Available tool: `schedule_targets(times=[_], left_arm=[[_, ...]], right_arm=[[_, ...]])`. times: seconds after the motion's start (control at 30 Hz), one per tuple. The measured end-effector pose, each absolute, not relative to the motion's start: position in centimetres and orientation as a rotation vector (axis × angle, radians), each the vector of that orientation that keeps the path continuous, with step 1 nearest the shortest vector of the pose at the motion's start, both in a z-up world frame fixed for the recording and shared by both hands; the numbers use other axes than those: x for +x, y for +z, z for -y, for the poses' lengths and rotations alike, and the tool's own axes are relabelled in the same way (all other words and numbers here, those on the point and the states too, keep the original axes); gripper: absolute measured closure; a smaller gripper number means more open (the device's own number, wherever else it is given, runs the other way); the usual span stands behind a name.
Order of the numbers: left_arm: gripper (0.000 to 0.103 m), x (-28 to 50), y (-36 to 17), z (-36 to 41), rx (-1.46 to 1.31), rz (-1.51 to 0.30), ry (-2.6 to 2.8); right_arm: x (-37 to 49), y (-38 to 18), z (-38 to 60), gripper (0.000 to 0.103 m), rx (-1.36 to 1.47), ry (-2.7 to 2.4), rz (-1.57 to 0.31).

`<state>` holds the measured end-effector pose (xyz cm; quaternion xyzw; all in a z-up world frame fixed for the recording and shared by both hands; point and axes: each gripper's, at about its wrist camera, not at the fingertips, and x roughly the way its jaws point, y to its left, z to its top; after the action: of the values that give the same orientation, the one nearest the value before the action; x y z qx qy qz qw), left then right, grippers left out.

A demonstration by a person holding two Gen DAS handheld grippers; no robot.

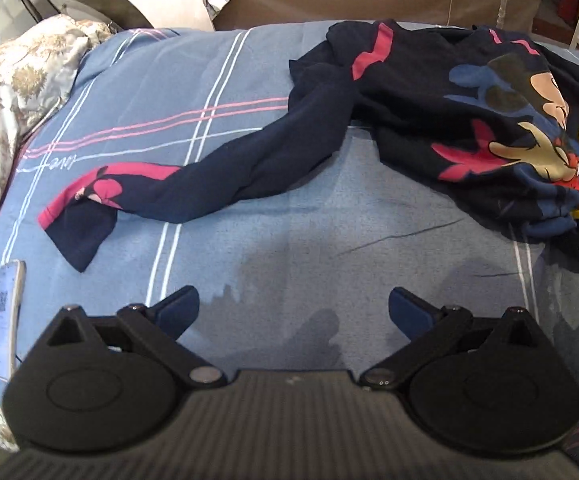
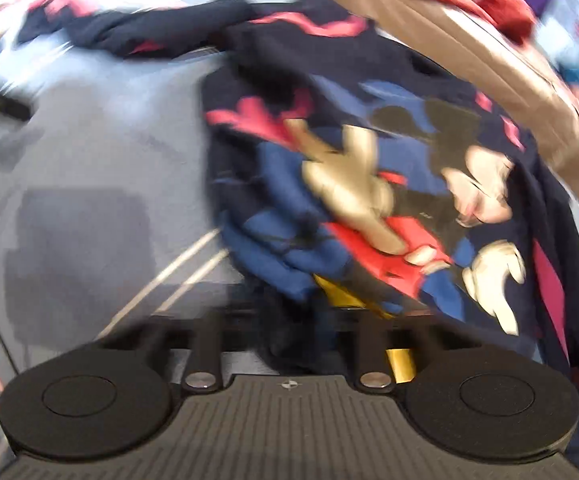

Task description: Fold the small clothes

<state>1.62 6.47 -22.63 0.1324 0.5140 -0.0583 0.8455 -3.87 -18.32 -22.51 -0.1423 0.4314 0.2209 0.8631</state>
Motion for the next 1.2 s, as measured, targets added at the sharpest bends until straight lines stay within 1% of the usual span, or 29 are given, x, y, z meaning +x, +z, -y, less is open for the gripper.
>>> schedule_targets(times=[0.03, 0.13, 0.23, 0.37, 0.4, 0.43, 0.47, 0.5, 0.53, 0.57, 0.6, 0.63, 0.7, 0.73, 0.9, 0.97, 1.0, 1.03, 1.1, 1.2], left_arm=[[0.0, 1.5, -22.7, -6.5, 0.27, -1.09, -0.127], [0.0, 1.5, -22.6, -6.6, 0.247, -1.096, -0.141], [0.0, 1.4, -22.5, -6.6, 0.156, -1.108, -0.212], [0.0, 1.2, -22.9, -6.1, 0.035, -1.136, -0.257], [0.0, 1.1, -23.0, -6.0, 0.026, -1.139, -0.25], [0.0, 0.9, -23.1, -5.9, 0.02, -1.139, -0.243], [0.0, 0.8, -23.1, -5.7, 0.018, -1.138, -0.241], [0.0, 0.7, -23.2, -5.6, 0.013, -1.139, -0.25], [0.0, 0.7, -23.4, -5.5, 0.01, -1.146, -0.259], [0.0, 0.8, -23.6, -5.3, 0.01, -1.155, -0.263], [0.0, 0.9, -23.8, -5.0, 0.009, -1.166, -0.266], [0.0, 1.0, -24.0, -4.8, 0.006, -1.174, -0.273], [0.002, 1.1, -24.0, -4.4, 0.002, -1.17, -0.289], [0.002, 1.0, -24.0, -4.2, 0.005, -1.166, -0.3], [0.003, 0.5, -24.1, -3.5, 0.039, -1.178, -0.326], [0.003, 0.4, -24.5, -3.5, 0.022, -1.198, -0.336], [0.004, 0.4, -24.7, -3.4, 0.012, -1.21, -0.345], [0.005, 0.3, -24.9, -3.4, 0.007, -1.215, -0.352], [0.01, 0.0, -25.3, -3.0, 0.003, -1.219, -0.372], [0.016, -1.0, -25.7, -2.0, -0.016, -1.208, -0.444]], right_arm=[[-3.1, -22.3, 19.3, 0.082, -0.23, 0.454, -0.926], [-1.8, -20.5, 21.8, 0.084, -0.049, 0.436, -0.961], [-1.8, -17.6, 23.9, 0.083, 0.213, 0.546, -0.99], [-3.9, -13.3, 27.5, 0.083, 0.622, 0.73, -1.022], [-4.4, -12.8, 28.7, 0.084, 0.802, 0.855, -1.031], [-4.7, -12.3, 28.7, 0.091, 0.905, 0.964, -1.017], [-5.3, -11.5, 29.2, 0.092, 0.924, 1.008, -0.993], [-6.0, -10.9, 29.3, 0.087, 0.85, 0.974, -1.025], [-6.4, -10.9, 29.2, 0.069, 0.764, 0.93, -1.067], [-6.9, -11.0, 28.9, 0.054, 0.605, 0.832, -1.084], [-7.3, -11.3, 28.6, 0.022, 0.494, 0.756, -1.067], [-7.6, -12.2, 28.4, 0.0, 0.421, 0.707, -1.044], [-7.7, -14.3, 28.3, 0.0, 0.345, 0.574, -1.019], [-7.4, -15.5, 28.5, 0.0, 0.347, 0.526, -1.035], [-5.0, -23.8, 29.2, 0.0, 0.565, 0.425, -1.131], [-4.4, -25.1, 28.1, 0.0, 0.583, 0.4, -1.15], [-4.5, -25.0, 27.9, 0.0, 0.607, 0.393, -1.128], [-4.8, -24.6, 27.9, 0.009, 0.634, 0.383, -1.112], [-4.5, -24.3, 28.0, 0.087, 0.77, 0.401, -1.137], [-5.3, -22.6, 31.1, 0.088, 1.132, 0.404, -1.061]])
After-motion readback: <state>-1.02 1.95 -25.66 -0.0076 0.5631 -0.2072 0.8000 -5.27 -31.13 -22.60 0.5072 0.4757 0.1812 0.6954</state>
